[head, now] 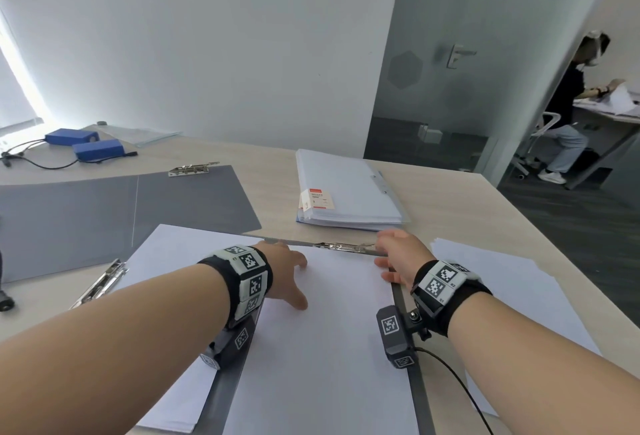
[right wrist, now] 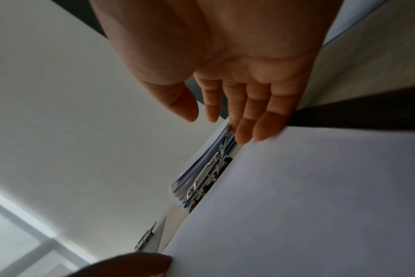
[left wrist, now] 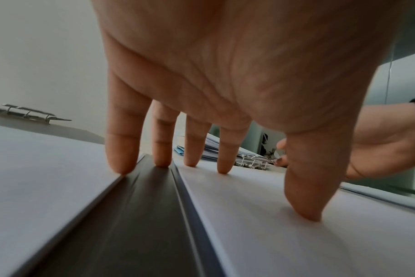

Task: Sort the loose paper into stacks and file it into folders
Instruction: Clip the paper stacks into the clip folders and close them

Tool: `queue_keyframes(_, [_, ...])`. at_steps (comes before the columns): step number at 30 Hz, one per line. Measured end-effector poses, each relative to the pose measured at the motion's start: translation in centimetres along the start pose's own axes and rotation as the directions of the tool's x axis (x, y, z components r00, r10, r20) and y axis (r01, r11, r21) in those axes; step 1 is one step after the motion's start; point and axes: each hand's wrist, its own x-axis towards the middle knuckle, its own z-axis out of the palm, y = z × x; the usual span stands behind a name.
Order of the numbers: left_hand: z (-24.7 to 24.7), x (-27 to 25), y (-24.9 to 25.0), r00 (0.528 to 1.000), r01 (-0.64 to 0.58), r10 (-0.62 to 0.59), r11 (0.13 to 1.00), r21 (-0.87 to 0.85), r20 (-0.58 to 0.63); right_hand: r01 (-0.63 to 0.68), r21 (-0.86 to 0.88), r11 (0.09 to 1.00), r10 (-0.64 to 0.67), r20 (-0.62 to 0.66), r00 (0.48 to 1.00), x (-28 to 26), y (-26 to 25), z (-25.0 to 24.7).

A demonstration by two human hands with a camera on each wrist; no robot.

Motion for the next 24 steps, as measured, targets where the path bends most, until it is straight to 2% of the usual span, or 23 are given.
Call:
queue_keyframes(2, [-0.1,0.0,0.0,1.000,0.002,-0.002,1.000,-0.002,0.001,0.101,-0.078,0.992,-0.103,-0.030,0.994,-0.1,-0.3,0.2])
queue_keyframes(4, [-0.3,-0.1,0.0,1.000,0.001,-0.001,1.000,-0.008,0.000,0.192,-0.149,0.970,-0.194,0.004,0.981,-0.2,-0.8,0.5])
queue_keyframes(6, [-0.4,-0.1,0.0,1.000,0.002,-0.002,1.000,-0.011,0.005,0.258,-0.219,0.941,-0.237,0.117,0.964,0.1,-1.2,0.9])
queue_keyframes(9, [-0.4,-0.1,-0.1,1.000,0.001,-0.001,1.000,-0.004,0.008,0.313,-0.368,0.875,-0.195,0.324,0.926,0.2,-1.8,2.0])
queue_keyframes(11, [-0.3,-0.2,-0.1,1.000,0.003,-0.003,1.000,0.004,0.007,0.382,-0.510,0.771,-0.177,0.405,0.897,-0.1,-2.4,2.8])
queue_keyframes(13, [-0.3,-0.2,-0.1,1.000,0.003,-0.003,1.000,0.008,0.006,0.442,-0.626,0.643,-0.205,0.415,0.886,0.0,-2.6,3.5])
queue_keyframes(16, [-0.4,-0.3,0.0,1.000,-0.002,0.002,1.000,0.008,0.014,0.452,-0.737,0.503,-0.221,0.396,0.891,0.5,-3.0,4.2])
queue_keyframes(18, [-0.4,-0.2,0.0,1.000,-0.003,0.003,1.000,0.014,0.016,0.447,-0.797,0.407,-0.178,0.410,0.894,0.5,-3.4,4.7])
queue_keyframes(21, [-0.3,-0.2,0.0,1.000,-0.004,0.004,1.000,0.020,0.017,0.430,-0.848,0.310,-0.118,0.414,0.903,0.2,-3.9,5.3])
queue_keyframes(24, [-0.4,-0.1,0.0,1.000,-0.008,0.008,1.000,0.021,0.016,0.430,-0.864,0.261,-0.081,0.424,0.902,0.3,-4.3,5.6])
